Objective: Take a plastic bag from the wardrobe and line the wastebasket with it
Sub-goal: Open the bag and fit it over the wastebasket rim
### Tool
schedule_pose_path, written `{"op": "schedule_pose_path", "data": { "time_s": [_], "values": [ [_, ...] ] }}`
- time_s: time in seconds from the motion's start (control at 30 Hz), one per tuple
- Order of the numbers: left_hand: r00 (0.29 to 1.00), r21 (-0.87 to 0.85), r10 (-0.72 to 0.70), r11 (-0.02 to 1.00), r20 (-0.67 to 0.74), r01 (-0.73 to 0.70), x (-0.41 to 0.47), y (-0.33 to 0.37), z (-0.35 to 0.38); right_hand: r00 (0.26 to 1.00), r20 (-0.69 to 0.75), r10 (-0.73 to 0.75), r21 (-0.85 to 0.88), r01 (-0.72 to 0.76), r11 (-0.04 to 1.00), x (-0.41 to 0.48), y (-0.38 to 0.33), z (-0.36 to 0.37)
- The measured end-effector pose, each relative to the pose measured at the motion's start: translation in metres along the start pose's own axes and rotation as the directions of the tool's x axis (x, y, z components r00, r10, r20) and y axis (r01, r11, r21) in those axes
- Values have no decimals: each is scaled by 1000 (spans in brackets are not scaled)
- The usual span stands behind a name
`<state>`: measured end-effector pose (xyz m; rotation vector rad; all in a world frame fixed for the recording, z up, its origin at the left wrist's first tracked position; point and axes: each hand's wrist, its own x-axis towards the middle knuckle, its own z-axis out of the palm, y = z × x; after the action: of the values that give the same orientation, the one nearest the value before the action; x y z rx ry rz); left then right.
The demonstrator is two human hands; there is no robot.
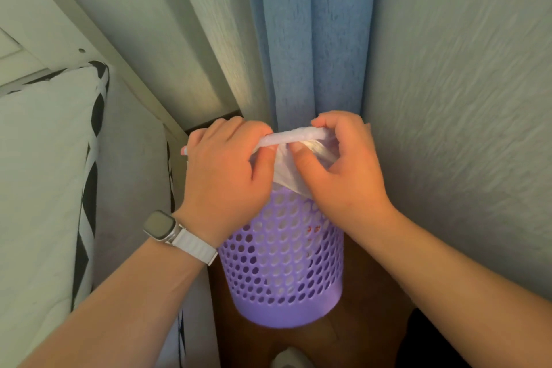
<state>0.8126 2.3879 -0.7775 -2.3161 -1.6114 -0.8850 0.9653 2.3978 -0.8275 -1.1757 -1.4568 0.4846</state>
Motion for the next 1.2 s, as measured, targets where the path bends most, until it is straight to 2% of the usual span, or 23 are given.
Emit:
{"op": "schedule_pose_path", "data": {
  "time_s": [0.1,0.23,0.37,0.5,0.6,0.7,0.8,1.03,1.2],
  "values": [
    [999,-48,-45,998,-3,45,2,-11,-2,995,63,-76,-6,76,997,12,11,-10],
    [999,-122,-2,993,-41,-3,4,-17,-4,988,116,-106,-9,108,994,21,26,-18],
    [997,-159,30,986,-74,-42,3,-16,-2,995,85,-58,40,55,998,19,26,-14],
    [997,-197,17,980,-77,-32,1,-8,0,1000,-13,-6,34,7,999,15,22,-13],
    [997,-103,6,995,-80,-14,-1,2,-3,999,-41,10,25,-9,1000,13,17,-13],
    [994,15,66,998,-82,-65,-3,14,-4,999,-47,-14,-5,14,1000,10,11,-11],
    [996,26,65,998,-67,-63,-4,27,-1,996,-60,-65,-37,63,997,6,6,-7],
    [996,24,83,996,-17,-82,-2,16,-1,999,-34,-2,-46,1,999,0,-1,-2],
    [1000,-23,24,999,-6,-24,0,-2,1,999,-23,-30,-40,29,999,-1,3,-1]
  ]
}}
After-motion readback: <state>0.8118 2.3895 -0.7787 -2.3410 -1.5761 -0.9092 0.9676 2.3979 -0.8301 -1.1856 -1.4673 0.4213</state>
